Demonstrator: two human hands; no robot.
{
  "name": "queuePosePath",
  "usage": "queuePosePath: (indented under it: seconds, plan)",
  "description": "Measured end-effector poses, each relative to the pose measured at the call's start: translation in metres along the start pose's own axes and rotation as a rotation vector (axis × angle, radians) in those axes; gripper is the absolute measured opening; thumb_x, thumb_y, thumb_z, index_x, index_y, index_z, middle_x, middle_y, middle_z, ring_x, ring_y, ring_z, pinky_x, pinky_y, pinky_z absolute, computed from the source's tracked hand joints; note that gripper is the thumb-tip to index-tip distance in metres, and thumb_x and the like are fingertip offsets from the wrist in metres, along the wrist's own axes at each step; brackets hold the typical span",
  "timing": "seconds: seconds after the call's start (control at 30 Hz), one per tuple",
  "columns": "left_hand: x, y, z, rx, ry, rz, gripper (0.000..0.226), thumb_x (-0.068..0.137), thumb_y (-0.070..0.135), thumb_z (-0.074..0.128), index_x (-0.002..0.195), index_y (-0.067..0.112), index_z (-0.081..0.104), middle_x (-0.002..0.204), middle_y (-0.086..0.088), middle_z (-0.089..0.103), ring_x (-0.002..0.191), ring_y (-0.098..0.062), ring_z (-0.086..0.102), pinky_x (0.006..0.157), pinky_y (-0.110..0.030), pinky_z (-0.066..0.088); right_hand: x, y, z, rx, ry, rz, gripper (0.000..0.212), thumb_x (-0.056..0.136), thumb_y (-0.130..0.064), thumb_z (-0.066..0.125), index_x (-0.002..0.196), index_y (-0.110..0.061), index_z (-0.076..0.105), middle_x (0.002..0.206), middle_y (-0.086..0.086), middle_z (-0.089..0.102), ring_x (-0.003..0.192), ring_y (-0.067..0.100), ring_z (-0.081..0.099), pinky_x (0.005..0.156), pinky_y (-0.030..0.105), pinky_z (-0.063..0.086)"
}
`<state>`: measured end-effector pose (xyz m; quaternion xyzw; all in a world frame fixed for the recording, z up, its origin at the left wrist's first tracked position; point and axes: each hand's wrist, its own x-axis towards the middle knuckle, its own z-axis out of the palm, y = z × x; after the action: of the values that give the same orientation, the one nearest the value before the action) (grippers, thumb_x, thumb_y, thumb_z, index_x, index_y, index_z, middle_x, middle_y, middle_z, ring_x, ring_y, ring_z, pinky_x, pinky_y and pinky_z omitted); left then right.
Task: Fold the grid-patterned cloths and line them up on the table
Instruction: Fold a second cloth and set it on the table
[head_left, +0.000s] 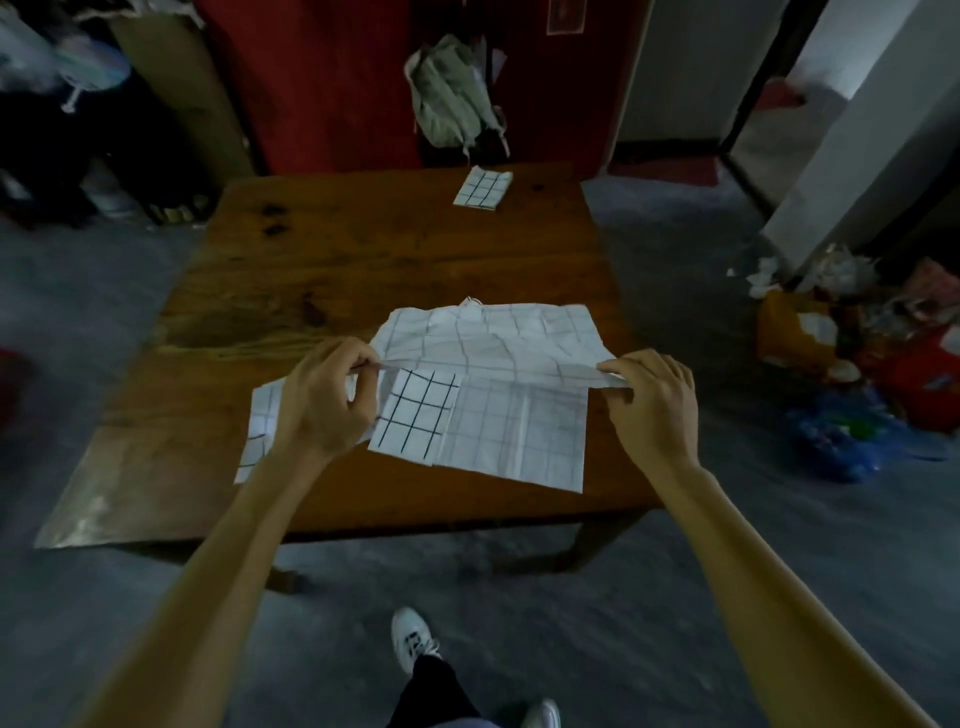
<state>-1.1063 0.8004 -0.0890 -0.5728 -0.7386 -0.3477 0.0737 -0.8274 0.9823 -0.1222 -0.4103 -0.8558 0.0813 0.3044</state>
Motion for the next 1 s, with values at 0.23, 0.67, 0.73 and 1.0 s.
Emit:
queuePosePath:
  seconds: [0.23,0.67,0.73,1.0]
  plan:
    - [-0.053,0.029,0.004,0.002,-0.082,-0.112,0.023,0.082,0.026,0.042,0.079,0.010,0.060,0.076,-0.004,0.062,0.070,-0.018,0.057,0.057,-0.036,0.052,-0.047,0.020,-0.017,0.033,-0.006,-0.040,0.021,0.077,-0.008,0.077,0.097,-0.008,0.071,0.097,0.009,0.070,0.091,0.028,0.064,0.089,0.036,0.042]
    - [-0.085,0.004,0.043,0.010,-0.209,-0.285,0.013,0.088,0.025,0.053,0.081,0.017,0.062,0.075,0.005,0.066,0.070,-0.013,0.062,0.061,-0.032,0.054,-0.063,0.039,0.020,-0.015,-0.264,0.049,0.011,0.083,-0.026,0.073,0.092,-0.019,0.072,0.092,-0.002,0.071,0.086,0.016,0.062,0.089,0.028,0.034]
    - [-0.081,-0.006,0.052,-0.016,-0.225,-0.313,0.010,0.090,0.020,0.058,0.081,0.019,0.062,0.076,0.007,0.066,0.069,-0.009,0.062,0.061,-0.029,0.054,-0.060,0.039,0.031,-0.032,-0.285,0.073,0.010,0.083,-0.024,0.074,0.091,-0.018,0.072,0.090,-0.001,0.071,0.083,0.017,0.063,0.088,0.029,0.035]
    - [-0.027,-0.040,0.083,-0.205,-0.139,-0.398,0.010,0.095,0.025,0.055,0.088,0.018,0.057,0.069,0.019,0.051,0.063,0.008,0.054,0.054,-0.004,0.038,-0.013,0.040,0.067,-0.113,-0.234,0.171,0.011,0.084,-0.028,0.073,0.090,-0.019,0.071,0.089,-0.001,0.071,0.081,0.018,0.062,0.088,0.037,0.041]
